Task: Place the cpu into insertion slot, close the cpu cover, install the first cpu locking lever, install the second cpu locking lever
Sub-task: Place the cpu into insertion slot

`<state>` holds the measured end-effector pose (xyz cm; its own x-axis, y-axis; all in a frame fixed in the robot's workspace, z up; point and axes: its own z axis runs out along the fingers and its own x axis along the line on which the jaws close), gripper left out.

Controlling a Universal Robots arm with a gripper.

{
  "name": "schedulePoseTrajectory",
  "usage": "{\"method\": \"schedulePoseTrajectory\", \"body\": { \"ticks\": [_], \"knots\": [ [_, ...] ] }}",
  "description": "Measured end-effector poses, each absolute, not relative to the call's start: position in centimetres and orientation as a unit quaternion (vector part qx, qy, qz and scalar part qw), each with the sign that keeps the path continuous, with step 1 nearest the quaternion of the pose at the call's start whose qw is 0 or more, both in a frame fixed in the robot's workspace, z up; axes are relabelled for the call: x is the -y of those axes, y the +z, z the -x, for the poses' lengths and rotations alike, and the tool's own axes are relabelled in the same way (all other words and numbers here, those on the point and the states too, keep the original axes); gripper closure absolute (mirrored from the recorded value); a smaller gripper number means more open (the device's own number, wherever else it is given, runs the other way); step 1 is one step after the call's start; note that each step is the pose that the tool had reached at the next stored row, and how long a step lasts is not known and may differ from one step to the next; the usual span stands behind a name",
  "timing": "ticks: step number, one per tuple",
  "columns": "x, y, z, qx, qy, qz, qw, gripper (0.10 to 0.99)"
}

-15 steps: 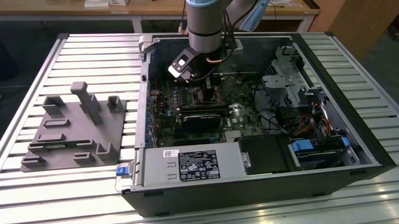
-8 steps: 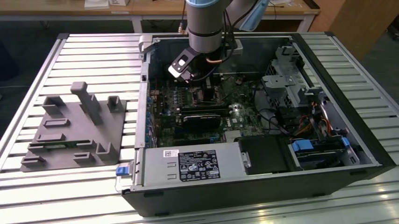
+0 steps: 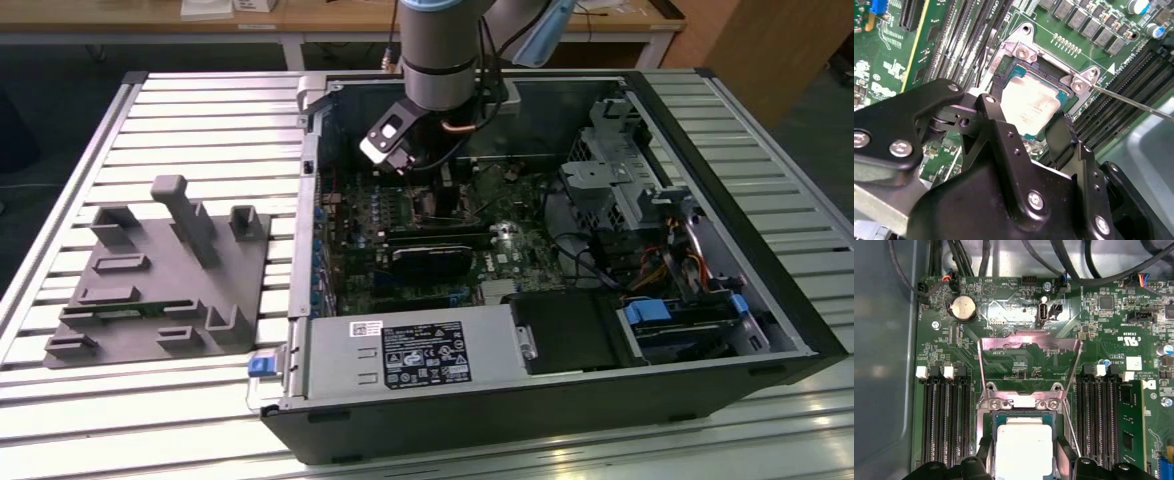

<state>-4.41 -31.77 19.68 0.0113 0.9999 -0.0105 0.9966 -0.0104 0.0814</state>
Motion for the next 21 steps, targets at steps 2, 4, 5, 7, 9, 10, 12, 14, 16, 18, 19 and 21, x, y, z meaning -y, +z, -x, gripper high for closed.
{"method": "schedulePoseTrajectory", "body": {
  "ticks": [2,4,5,7,9,10,12,14,16,18,19,21],
  "knots": [
    [31.8,20.2,4.4,-0.703,0.025,-0.710,0.033,0.475],
    [31.8,20.7,4.4,-0.703,0.025,-0.710,0.033,0.475],
    [31.8,20.9,4.4,-0.703,0.025,-0.710,0.033,0.475],
    [31.8,21.4,4.4,-0.703,0.025,-0.710,0.033,0.475],
    [31.8,21.8,4.4,-0.703,0.025,-0.710,0.033,0.475],
    [31.8,21.9,4.4,-0.703,0.025,-0.710,0.033,0.475],
    [31.8,21.9,4.4,-0.703,0.025,-0.710,0.033,0.475],
    [31.8,21.9,4.4,-0.703,0.025,-0.710,0.033,0.475],
    [31.8,21.9,4.4,-0.703,0.025,-0.710,0.033,0.475],
    [31.8,21.9,4.4,-0.703,0.025,-0.710,0.033,0.486],
    [31.8,21.9,4.4,-0.703,0.025,-0.710,0.033,0.549],
    [31.8,21.9,4.4,-0.703,0.025,-0.710,0.033,0.612]
  ]
}}
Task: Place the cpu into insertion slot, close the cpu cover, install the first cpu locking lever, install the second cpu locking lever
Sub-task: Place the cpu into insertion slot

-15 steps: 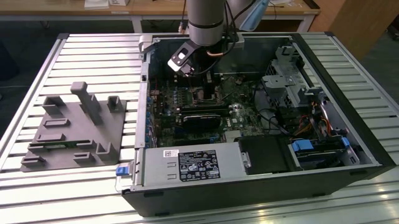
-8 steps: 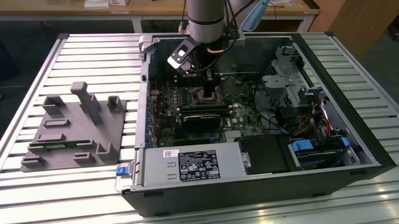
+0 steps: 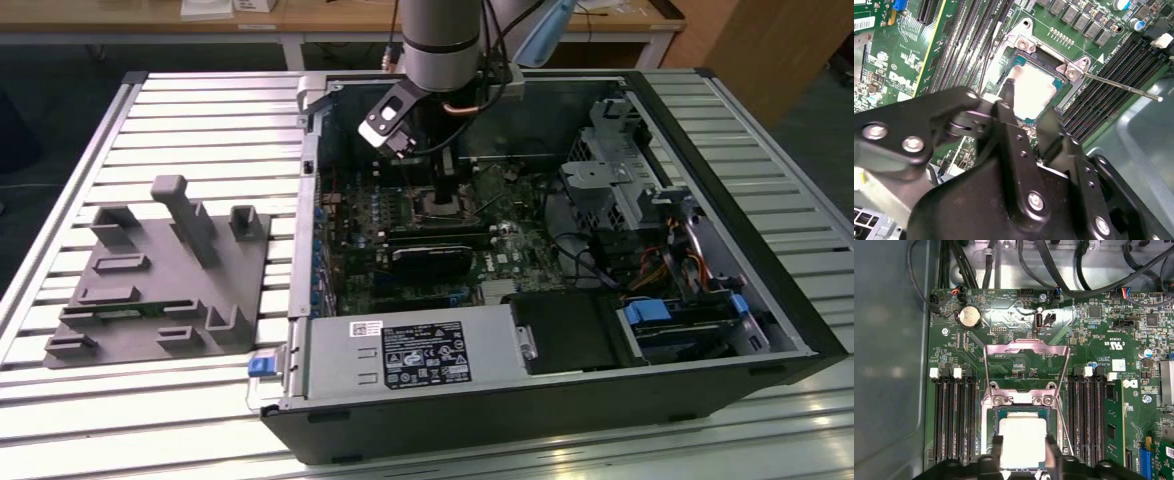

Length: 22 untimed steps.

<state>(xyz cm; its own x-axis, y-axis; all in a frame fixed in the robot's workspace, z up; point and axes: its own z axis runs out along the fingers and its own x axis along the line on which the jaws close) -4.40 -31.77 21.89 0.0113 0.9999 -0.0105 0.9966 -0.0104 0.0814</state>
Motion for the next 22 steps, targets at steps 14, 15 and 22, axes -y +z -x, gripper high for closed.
{"method": "schedulePoseTrajectory", "body": {
  "ticks": [14,15,22],
  "knots": [
    [31.8,21.8,4.4,-0.703,0.025,-0.710,0.032,0.980],
    [31.8,21.7,4.4,-0.703,0.026,-0.710,0.032,0.980],
    [31.8,20.6,4.3,-0.703,0.026,-0.710,0.032,0.980]
  ]
}}
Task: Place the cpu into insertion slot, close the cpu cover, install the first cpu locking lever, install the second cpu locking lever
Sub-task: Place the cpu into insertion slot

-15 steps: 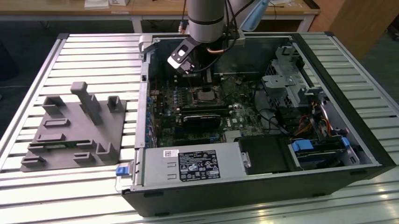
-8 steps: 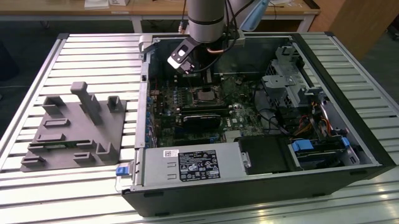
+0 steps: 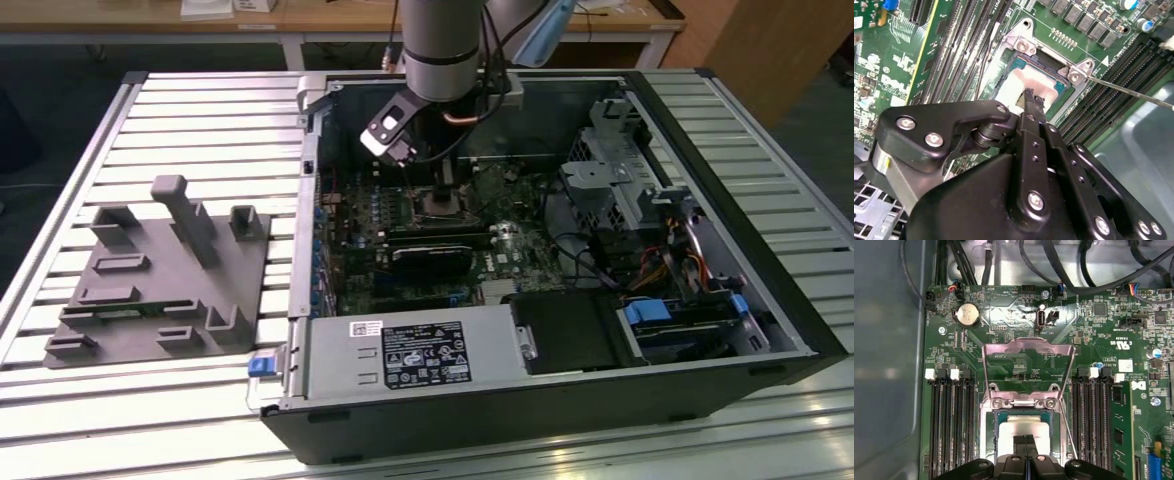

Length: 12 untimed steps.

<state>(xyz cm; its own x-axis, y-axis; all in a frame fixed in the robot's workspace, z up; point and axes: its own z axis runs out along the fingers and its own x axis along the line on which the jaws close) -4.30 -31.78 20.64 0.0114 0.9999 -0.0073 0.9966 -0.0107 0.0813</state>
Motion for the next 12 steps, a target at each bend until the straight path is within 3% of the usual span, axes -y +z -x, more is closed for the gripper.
{"method": "schedulePoseTrajectory", "body": {
  "ticks": [12],
  "knots": [
    [31.78,20.02,4.30,-0.703,0.026,-0.710,0.031,0.980]
  ]
}}
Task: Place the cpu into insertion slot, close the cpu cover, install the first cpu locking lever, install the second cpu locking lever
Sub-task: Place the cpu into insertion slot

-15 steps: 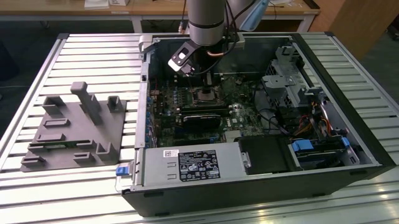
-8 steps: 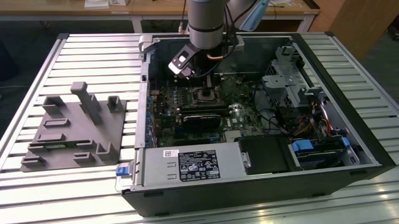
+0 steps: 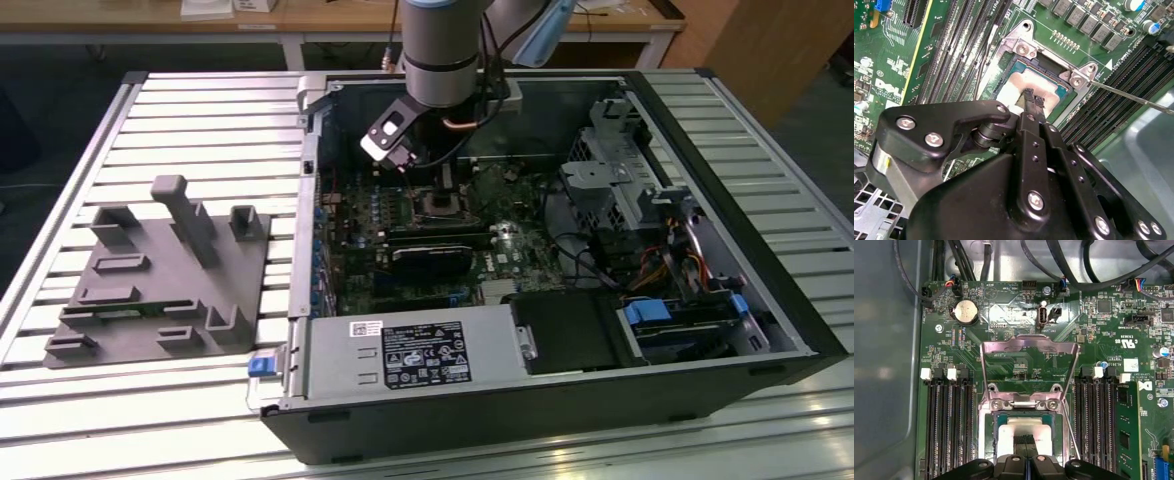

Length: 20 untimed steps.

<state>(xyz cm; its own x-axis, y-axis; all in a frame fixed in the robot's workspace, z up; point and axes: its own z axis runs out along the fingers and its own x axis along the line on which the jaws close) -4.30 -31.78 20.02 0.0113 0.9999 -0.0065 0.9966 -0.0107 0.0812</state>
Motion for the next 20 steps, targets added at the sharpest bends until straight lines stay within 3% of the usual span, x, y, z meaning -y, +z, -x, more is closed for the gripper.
{"method": "schedulePoseTrajectory", "body": {
  "ticks": [11,20],
  "knots": [
    [31.8,20.0,4.3,-0.703,0.027,-0.710,0.031,0.980],
    [31.8,22.2,4.3,-0.703,0.027,-0.710,0.031,0.980]
  ]
}}
